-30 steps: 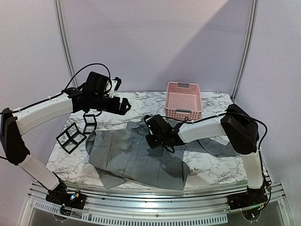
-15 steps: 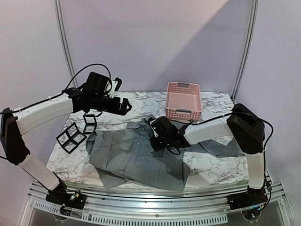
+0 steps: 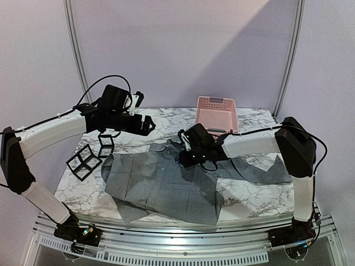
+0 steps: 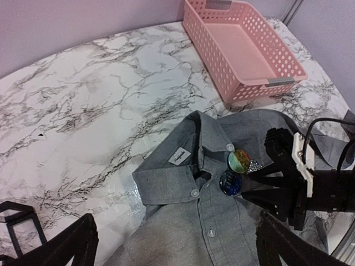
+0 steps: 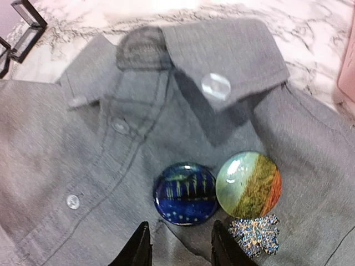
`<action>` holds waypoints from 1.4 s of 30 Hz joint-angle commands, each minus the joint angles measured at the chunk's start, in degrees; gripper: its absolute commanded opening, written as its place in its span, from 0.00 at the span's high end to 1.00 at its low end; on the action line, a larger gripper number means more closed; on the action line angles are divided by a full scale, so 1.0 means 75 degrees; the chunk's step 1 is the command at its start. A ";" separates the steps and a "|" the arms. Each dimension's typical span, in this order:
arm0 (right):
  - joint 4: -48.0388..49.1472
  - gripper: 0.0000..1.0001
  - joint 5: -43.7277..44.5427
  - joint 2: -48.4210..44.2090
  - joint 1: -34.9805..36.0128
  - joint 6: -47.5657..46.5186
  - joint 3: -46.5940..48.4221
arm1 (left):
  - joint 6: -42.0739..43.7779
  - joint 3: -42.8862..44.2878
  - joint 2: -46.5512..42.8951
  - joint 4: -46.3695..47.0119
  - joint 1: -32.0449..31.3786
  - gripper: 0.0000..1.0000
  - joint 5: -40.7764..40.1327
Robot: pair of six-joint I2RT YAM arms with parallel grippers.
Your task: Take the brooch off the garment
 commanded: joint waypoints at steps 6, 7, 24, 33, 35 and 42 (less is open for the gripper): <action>-0.0600 0.59 -0.0659 0.0237 -0.0039 -0.0135 0.0742 | -0.0038 -0.0091 0.0095 0.0018 0.0037 0.01 0.0030; -0.0590 0.57 -0.0668 0.0276 -0.0035 -0.0132 0.0781 | -0.0036 -0.0091 0.0104 0.0010 0.0037 0.01 0.0030; -0.0864 0.46 -0.0908 0.0796 -0.0042 -0.0065 0.1293 | -0.0048 -0.0056 0.0172 -0.0036 0.0013 0.01 0.0030; -0.1074 0.41 -0.0484 0.1044 -0.0036 -0.0083 0.1532 | -0.0035 -0.0056 0.0167 -0.0036 0.0013 0.00 0.0030; -0.1133 0.40 -0.0407 0.1106 -0.0036 -0.0083 0.1589 | -0.0035 -0.0056 0.0172 -0.0036 0.0013 0.00 0.0030; -0.1164 0.37 -0.0446 0.1300 -0.0088 -0.0074 0.1723 | -0.0039 -0.0056 0.0171 -0.0040 0.0013 0.01 0.0030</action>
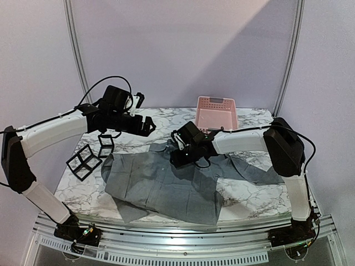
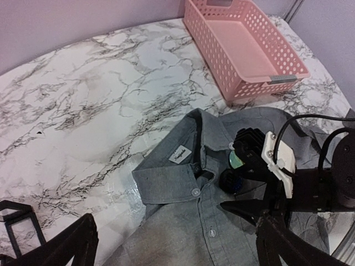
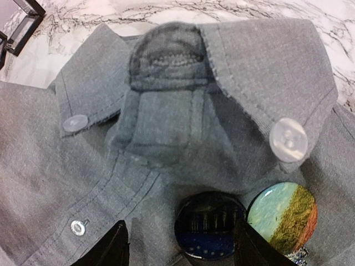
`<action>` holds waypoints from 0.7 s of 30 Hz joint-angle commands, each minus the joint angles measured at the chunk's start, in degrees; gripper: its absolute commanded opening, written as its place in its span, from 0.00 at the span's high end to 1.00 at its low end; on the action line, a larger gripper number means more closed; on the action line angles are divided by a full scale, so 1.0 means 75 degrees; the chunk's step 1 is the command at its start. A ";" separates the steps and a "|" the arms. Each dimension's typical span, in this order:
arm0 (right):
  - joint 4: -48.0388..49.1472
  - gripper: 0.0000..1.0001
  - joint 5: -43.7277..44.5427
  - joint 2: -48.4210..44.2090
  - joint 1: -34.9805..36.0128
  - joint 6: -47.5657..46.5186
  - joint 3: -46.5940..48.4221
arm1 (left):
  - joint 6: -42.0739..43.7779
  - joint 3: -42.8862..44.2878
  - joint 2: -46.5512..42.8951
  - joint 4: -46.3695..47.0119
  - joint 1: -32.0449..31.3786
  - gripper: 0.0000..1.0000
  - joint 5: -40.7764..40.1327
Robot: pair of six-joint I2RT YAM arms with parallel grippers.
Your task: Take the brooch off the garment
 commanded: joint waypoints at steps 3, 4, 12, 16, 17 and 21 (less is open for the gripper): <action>-0.0231 0.36 0.0184 0.0350 -0.0059 -0.0002 0.0254 | -0.0018 -0.0053 0.0076 -0.0040 0.0013 0.00 0.0027; -0.0264 0.36 0.0216 0.0353 -0.0054 0.0008 0.0267 | -0.0013 -0.0053 0.0075 -0.0037 0.0013 0.01 0.0030; -0.0440 0.35 0.0550 0.0487 -0.0093 0.0010 0.0353 | -0.0016 -0.0053 0.0085 -0.0044 0.0013 0.00 0.0022; -0.0497 0.35 0.0646 0.0530 -0.0139 0.0017 0.0367 | -0.0017 -0.0053 0.0093 -0.0037 0.0013 0.00 0.0030; -0.0501 0.35 0.0667 0.0530 -0.0149 0.0013 0.0368 | -0.0009 -0.0053 0.0087 -0.0037 0.0013 0.00 0.0030; -0.0538 0.35 0.0700 0.0530 -0.0161 -0.0046 0.0379 | -0.0009 -0.0053 0.0098 -0.0044 0.0013 0.01 0.0030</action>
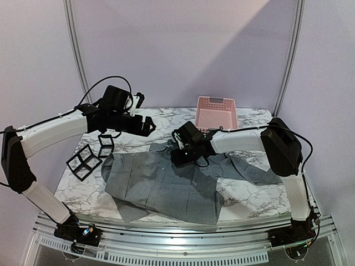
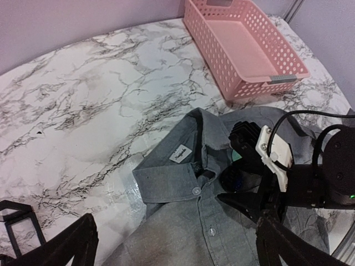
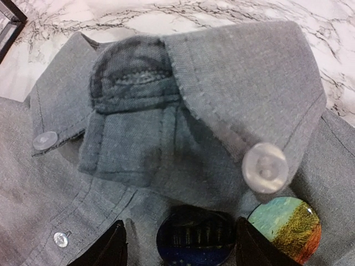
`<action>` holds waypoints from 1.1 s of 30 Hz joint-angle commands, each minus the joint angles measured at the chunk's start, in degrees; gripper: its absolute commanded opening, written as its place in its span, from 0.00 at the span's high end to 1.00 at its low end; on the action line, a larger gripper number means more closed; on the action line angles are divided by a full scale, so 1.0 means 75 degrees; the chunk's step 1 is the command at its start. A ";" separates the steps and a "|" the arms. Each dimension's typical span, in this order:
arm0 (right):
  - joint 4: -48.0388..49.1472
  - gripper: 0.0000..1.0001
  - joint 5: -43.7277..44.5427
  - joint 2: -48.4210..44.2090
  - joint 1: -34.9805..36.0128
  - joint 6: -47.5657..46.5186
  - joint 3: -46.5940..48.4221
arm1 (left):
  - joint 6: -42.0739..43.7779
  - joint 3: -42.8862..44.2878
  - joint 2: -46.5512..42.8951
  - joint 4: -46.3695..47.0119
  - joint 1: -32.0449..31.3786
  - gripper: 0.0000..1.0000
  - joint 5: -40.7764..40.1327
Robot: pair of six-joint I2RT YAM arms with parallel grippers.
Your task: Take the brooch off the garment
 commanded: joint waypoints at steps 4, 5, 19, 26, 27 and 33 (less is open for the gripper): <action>-0.0408 0.35 0.0105 0.0288 -0.0098 -0.0073 0.0072 | -0.0016 -0.0053 0.0110 -0.0039 0.0013 0.00 0.0030; -0.0394 0.35 0.0078 0.0290 -0.0093 -0.0096 0.0060 | -0.0010 -0.0053 0.0119 -0.0044 0.0007 0.00 0.0030; -0.0509 0.37 0.0581 0.0320 0.0224 -0.0620 -0.0031 | -0.0007 -0.0041 0.0172 -0.0048 0.0013 0.00 0.0030; -0.0559 0.40 0.0507 0.0367 0.0244 -0.0460 -0.0125 | -0.0013 -0.0041 0.0163 -0.0051 0.0011 0.00 0.0030; -0.0555 0.40 0.0502 0.0356 0.0250 -0.0448 -0.0148 | -0.0013 -0.0041 0.0164 -0.0050 0.0010 0.00 0.0030; -0.0494 0.47 0.0705 0.0285 0.0253 -0.0385 -0.0388 | -0.0008 -0.0041 0.0118 -0.0072 0.0003 0.00 0.0027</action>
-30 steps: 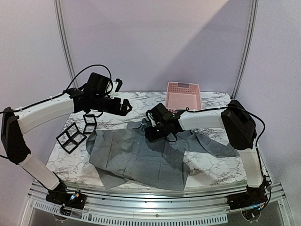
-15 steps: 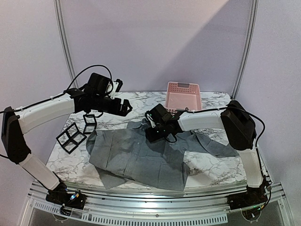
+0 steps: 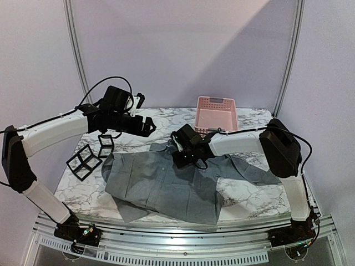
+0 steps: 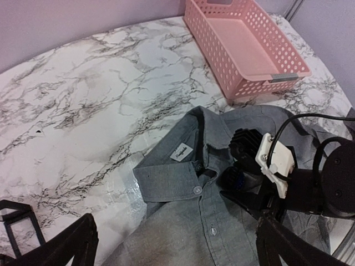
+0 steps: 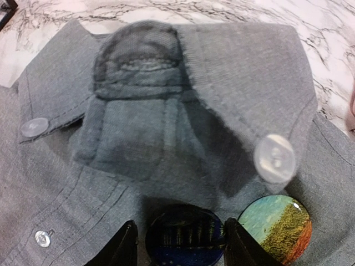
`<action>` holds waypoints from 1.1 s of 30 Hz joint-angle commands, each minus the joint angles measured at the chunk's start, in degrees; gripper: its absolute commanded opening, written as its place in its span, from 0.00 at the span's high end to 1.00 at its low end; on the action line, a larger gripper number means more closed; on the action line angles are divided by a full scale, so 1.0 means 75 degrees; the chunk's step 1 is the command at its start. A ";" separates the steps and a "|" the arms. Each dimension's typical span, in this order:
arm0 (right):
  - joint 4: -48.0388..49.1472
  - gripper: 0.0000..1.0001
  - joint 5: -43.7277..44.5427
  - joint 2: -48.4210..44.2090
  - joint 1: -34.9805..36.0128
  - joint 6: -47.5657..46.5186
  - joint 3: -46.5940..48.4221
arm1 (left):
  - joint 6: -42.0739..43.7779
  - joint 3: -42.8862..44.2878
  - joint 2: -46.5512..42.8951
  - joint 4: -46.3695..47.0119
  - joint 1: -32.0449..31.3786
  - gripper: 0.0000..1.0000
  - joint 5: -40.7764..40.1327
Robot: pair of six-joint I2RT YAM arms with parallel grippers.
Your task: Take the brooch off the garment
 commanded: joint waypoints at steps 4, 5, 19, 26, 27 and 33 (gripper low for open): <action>-0.0451 0.53 0.0184 0.0147 0.0044 0.0085 -0.0525 | -0.0008 -0.0041 0.0069 -0.0065 0.0001 0.00 0.0030; -0.0425 0.54 0.0201 0.0083 0.0046 0.0079 -0.0596 | -0.0009 -0.0041 0.0072 -0.0066 0.0001 0.00 0.0030; 0.0488 0.58 -0.0500 -0.1084 0.0055 0.0181 -0.1892 | -0.0046 -0.0033 0.0128 -0.0043 -0.0039 0.01 0.0322; 0.0945 0.59 -0.1465 -0.1720 -0.0178 0.0638 -0.2729 | -0.0041 -0.0030 0.0192 -0.0045 -0.0168 0.01 0.0435; 0.1118 0.59 -0.1737 -0.1796 -0.0273 0.0721 -0.2875 | -0.0044 -0.0030 0.0222 -0.0043 -0.0198 0.01 0.0468; 0.1944 0.58 -0.3124 -0.1939 -0.0729 0.1180 -0.3187 | -0.0225 -0.0065 0.0689 0.0059 -0.0465 0.01 0.1038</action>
